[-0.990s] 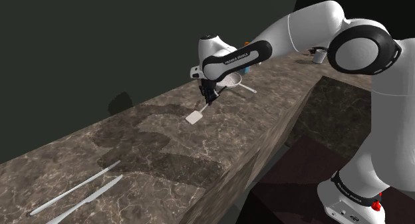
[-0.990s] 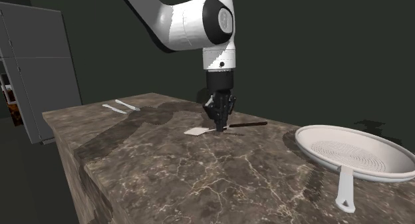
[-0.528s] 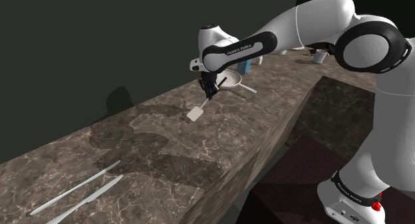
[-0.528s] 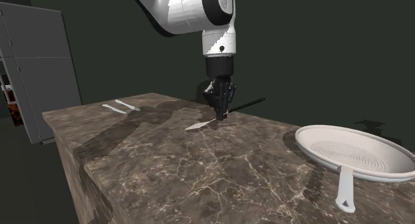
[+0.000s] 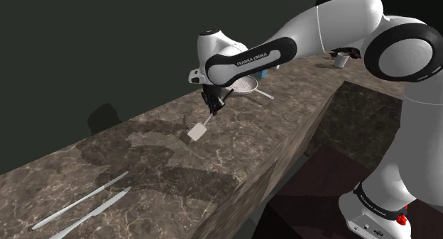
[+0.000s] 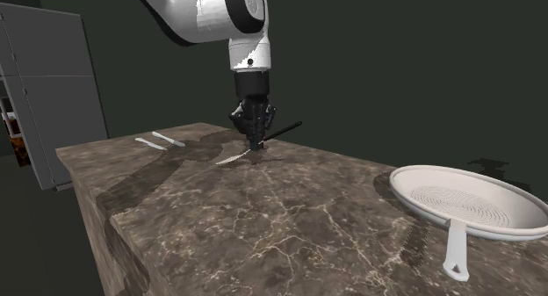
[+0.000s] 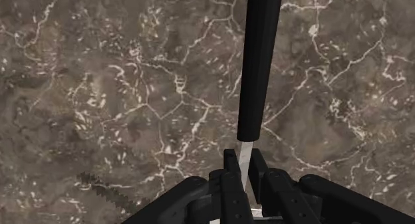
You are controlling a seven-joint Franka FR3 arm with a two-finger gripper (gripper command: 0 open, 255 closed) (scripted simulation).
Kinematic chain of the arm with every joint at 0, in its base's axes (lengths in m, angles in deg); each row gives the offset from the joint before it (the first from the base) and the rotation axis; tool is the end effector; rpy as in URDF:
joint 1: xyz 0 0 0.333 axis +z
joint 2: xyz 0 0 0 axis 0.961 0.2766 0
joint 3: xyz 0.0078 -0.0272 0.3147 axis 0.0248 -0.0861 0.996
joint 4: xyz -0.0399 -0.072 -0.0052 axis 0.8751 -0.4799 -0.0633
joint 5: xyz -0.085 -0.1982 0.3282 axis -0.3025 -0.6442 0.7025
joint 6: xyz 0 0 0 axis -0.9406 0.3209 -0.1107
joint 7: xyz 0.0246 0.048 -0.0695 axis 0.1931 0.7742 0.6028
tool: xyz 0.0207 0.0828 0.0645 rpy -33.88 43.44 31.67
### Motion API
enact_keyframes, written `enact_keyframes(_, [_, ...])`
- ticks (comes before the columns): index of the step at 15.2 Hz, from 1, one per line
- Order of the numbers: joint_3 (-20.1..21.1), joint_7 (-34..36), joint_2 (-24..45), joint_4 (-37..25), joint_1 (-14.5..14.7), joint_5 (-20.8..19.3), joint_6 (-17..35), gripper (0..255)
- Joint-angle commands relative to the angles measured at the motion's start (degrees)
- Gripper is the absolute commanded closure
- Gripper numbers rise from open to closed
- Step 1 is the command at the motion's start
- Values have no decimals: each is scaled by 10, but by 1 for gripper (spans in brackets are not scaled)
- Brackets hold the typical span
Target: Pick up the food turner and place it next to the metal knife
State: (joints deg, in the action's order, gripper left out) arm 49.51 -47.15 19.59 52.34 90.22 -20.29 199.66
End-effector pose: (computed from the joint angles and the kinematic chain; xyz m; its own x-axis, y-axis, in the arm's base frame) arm 0.6293 0.2272 0.3654 -0.0533 0.9964 -0.0662 0.9986 0.0534 0.0000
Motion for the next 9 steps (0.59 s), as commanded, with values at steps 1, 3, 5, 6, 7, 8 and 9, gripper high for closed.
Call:
enact_keyframes(1, [7, 26, -5, 7, 18, -2, 0, 255])
enact_keyframes(3, [13, 50, -2, 2, 35, -5, -3, 255])
enact_keyframes(5, [20, 74, 3, -5, 53, -8, -8, 255])
enact_keyframes(6, [23, 86, 6, -10, 61, -9, -10, 255])
enact_keyframes(7, [26, 98, 10, -16, 70, -10, -13, 255])
enact_keyframes(8, [29, 110, 14, -22, 79, -12, -17, 255])
enact_keyframes(9, [32, 121, 19, -30, 88, -13, -20, 255])
